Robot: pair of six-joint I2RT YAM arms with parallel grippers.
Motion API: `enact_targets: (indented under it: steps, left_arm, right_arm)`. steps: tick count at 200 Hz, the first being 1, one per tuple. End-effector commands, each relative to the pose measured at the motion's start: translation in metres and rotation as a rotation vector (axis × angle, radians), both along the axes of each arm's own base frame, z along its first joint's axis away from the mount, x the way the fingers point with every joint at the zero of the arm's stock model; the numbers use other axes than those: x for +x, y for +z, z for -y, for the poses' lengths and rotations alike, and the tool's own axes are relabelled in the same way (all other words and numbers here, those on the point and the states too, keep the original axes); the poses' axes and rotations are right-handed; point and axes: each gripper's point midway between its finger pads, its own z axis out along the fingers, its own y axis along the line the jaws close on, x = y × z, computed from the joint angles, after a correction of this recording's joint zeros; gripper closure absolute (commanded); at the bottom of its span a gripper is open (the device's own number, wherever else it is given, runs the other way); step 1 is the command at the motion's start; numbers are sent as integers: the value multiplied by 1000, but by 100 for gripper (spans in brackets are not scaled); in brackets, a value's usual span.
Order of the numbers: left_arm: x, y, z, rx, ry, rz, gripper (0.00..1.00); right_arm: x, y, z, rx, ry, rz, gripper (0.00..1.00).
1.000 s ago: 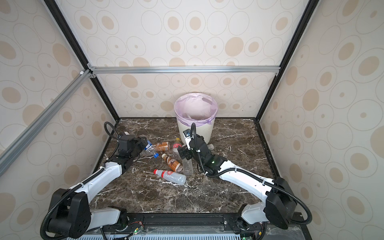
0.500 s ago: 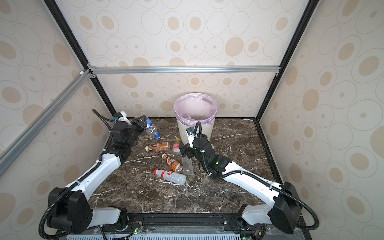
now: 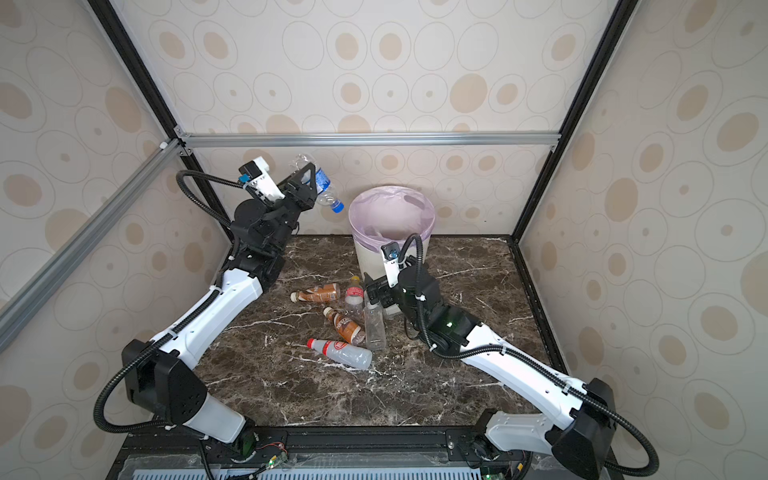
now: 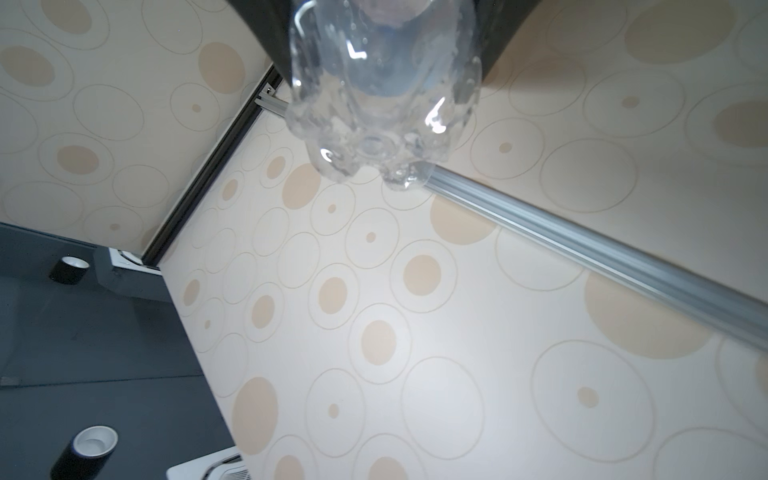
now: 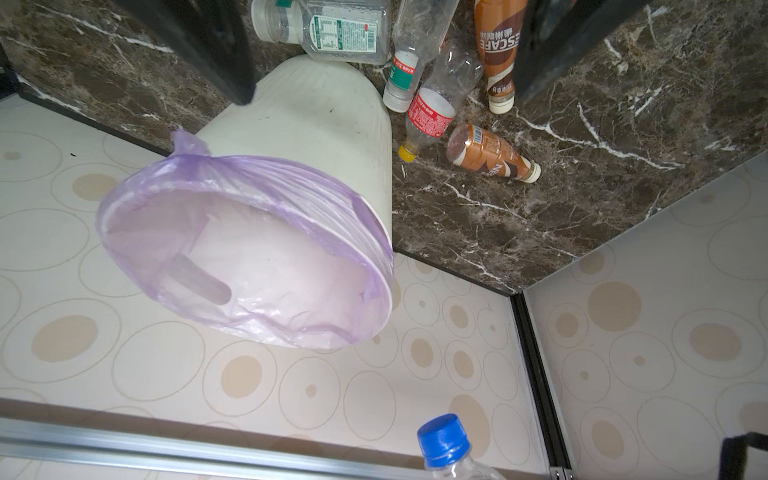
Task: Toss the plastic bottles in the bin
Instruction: 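Carry the blue-labelled bottle over the bin with the left gripper and open it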
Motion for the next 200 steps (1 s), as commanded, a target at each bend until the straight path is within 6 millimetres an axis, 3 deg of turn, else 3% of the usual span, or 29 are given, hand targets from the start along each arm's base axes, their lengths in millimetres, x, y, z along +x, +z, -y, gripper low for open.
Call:
enact_targets:
  steps: [1,52,91,109,129,142,152,164,174,193,200]
  left_arm:
    - [-31,64,7,13,43,234,51]
    - [-57,115,48,39,39,411,51]
    - [-70,136,73,52,36,482,51]
    - [-68,137,79,46,33,487,50]
    - [-44,117,89,73,52,422,50]
    - [-13,84,106,121,50,327,50]
    - [15,46,125,170,24,222,49]
    - [42,3,144,206,-42,90,37]
    - [50,-17,157,229,-93,22,22]
    - [41,-19,158,231,-105,14,2]
    - [36,-12,157,235,-96,31,1]
  right_arm:
    - [-1,24,20,18,-42,40,1]
    - [0,36,53,43,-101,50,1]
    - [1,38,68,51,-129,50,1]
    - [1,37,74,54,-142,48,1]
    - [0,34,78,65,-146,37,1]
    - [-1,33,79,71,-146,34,1]
    - [-2,32,80,75,-147,31,1]
    - [-2,33,81,78,-147,32,1]
    - [-3,33,82,79,-148,31,1]
    - [-4,32,83,83,-150,34,1]
    - [-4,32,84,86,-150,31,1]
